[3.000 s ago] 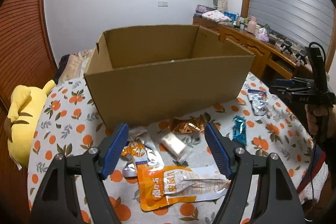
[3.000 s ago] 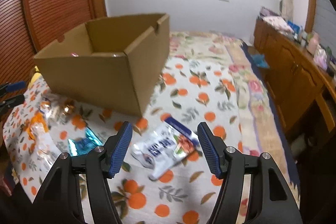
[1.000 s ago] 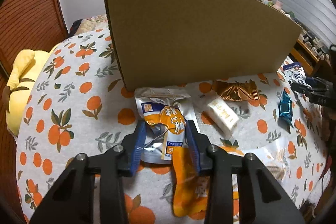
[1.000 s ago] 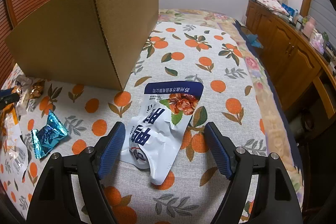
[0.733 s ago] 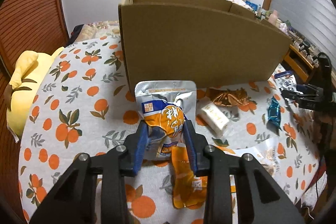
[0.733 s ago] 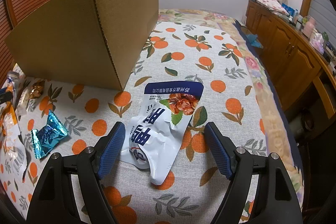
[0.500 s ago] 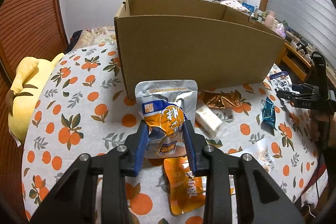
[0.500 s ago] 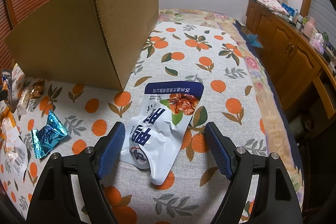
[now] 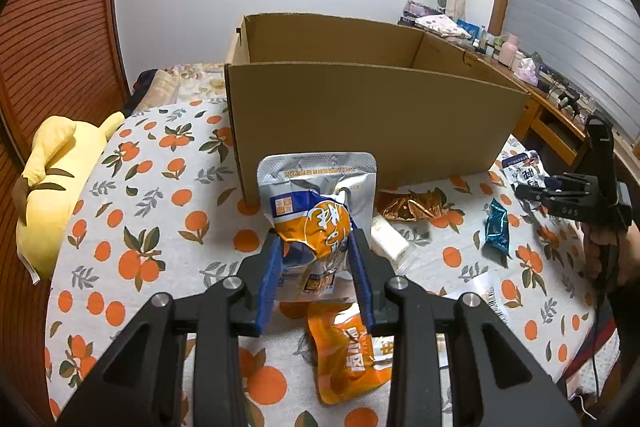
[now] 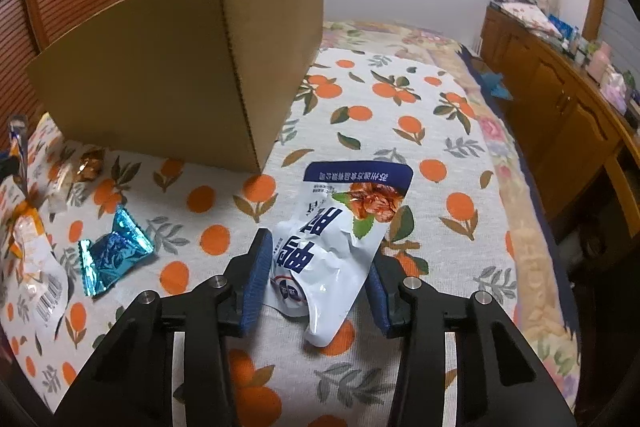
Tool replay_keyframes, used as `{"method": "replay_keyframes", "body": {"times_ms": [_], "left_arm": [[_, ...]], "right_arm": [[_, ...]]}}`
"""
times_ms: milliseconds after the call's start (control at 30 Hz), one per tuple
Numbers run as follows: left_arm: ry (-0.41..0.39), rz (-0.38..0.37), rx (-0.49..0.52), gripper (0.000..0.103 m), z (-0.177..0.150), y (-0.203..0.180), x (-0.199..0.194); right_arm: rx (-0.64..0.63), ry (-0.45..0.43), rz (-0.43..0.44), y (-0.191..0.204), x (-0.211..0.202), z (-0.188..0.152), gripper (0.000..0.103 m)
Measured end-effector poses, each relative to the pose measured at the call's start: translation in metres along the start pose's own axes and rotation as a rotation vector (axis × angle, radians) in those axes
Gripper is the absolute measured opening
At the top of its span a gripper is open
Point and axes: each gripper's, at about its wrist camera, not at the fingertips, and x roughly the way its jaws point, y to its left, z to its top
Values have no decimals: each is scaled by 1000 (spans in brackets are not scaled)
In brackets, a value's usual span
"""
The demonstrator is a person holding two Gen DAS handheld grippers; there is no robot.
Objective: Organize snacks
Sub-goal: 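Grasp the silver-and-orange pouch with the left tool while the right tool grasps the duck-neck pouch, then carry the silver-and-orange pouch with the left tool while the right tool carries the duck-neck pouch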
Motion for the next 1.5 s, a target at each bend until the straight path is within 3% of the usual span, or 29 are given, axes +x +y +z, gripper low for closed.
{"method": "replay_keyframes", "body": {"times_ms": [333,1000,1500], "left_arm": [[-25,-14,13,31,6,-6,-11],[-126,-56,61,31,40,-26,-49],[-192,-64,103,31,86,-34,-53]], "right_arm": [[18,-59,50,2,-28,-1,29],[-32,-236,106,27,-107,16,29],[-147,-338,142,63,-134,60,29]]}}
